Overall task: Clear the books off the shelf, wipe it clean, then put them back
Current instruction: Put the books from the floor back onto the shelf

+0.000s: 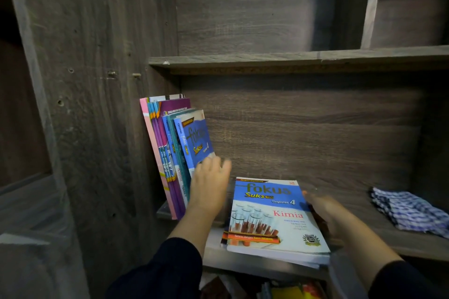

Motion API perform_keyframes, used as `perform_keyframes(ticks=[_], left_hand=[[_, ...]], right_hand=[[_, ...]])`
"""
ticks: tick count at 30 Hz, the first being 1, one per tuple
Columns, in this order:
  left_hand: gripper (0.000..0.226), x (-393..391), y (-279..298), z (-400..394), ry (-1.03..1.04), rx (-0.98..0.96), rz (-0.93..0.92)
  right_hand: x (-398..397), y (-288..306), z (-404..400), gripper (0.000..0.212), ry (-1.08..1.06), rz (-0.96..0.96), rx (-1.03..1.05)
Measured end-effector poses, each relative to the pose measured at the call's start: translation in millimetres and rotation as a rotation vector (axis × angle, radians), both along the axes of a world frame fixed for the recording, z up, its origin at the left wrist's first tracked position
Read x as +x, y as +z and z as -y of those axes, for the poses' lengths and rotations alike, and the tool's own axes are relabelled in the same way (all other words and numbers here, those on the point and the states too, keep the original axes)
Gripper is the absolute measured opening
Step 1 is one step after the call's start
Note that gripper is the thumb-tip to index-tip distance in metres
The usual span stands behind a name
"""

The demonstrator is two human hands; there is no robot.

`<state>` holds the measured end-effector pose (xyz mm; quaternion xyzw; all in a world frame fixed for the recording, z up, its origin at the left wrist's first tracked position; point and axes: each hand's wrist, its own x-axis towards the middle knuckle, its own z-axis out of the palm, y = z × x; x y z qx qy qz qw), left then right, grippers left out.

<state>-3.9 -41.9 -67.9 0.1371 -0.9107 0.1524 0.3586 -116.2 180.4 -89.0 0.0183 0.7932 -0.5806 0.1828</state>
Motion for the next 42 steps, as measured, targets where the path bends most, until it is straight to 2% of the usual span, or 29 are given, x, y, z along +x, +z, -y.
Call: perform_keyframes(ticks=[1, 3, 5, 7, 12, 15, 20, 21, 26, 29, 35, 40, 42], left_hand=[[0.046, -4, -6, -1, -0.019, -0.053, 0.167], [0.050, -10, -22, 1, 0.010, -0.124, 0.432], [0.048, -15, -39, 9, 0.084, -0.159, 0.577], [0.040, -15, -49, 21, 0.115, -0.185, 0.627], [0.038, -14, -55, 37, 0.092, -0.257, 0.588], [0.036, -13, -51, 33, 0.077, -0.208, 0.555], [0.012, 12, -42, 32, -0.125, -0.129, 0.292], [0.014, 18, -42, 33, -0.141, -0.104, 0.243], [0.035, 29, -45, 41, -0.129, -0.009, 0.312], [0.034, 26, -44, 40, -0.148, 0.008, 0.285], [0.025, 28, -43, 42, -0.166, -0.075, 0.152], [0.018, 29, -43, 43, -0.184, 0.081, 0.192], [0.020, 28, -42, 41, -0.161, 0.074, 0.214]], right_hand=[[-1, -1, 0, 0.035, -0.005, 0.000, -0.007], [-3, -4, 1, 0.037, -0.018, 0.003, -0.025], [-6, -5, 2, 0.038, -0.022, 0.003, -0.017], [-7, -6, 2, 0.037, -0.026, -0.008, -0.005], [-8, -5, 1, 0.035, -0.007, -0.006, -0.007], [-7, -6, 0, 0.035, -0.005, 0.003, -0.010], [-7, -4, -2, 0.037, 0.016, 0.017, -0.004], [-8, -4, -2, 0.037, 0.016, 0.019, 0.000], [-7, -4, 1, 0.038, 0.012, 0.007, 0.010], [-8, -5, 0, 0.037, 0.014, 0.004, 0.016], [-9, -6, -1, 0.036, -0.011, 0.002, -0.005], [-9, -5, -1, 0.042, -0.016, -0.001, 0.006], [-8, -5, -1, 0.042, -0.017, -0.003, 0.020]])
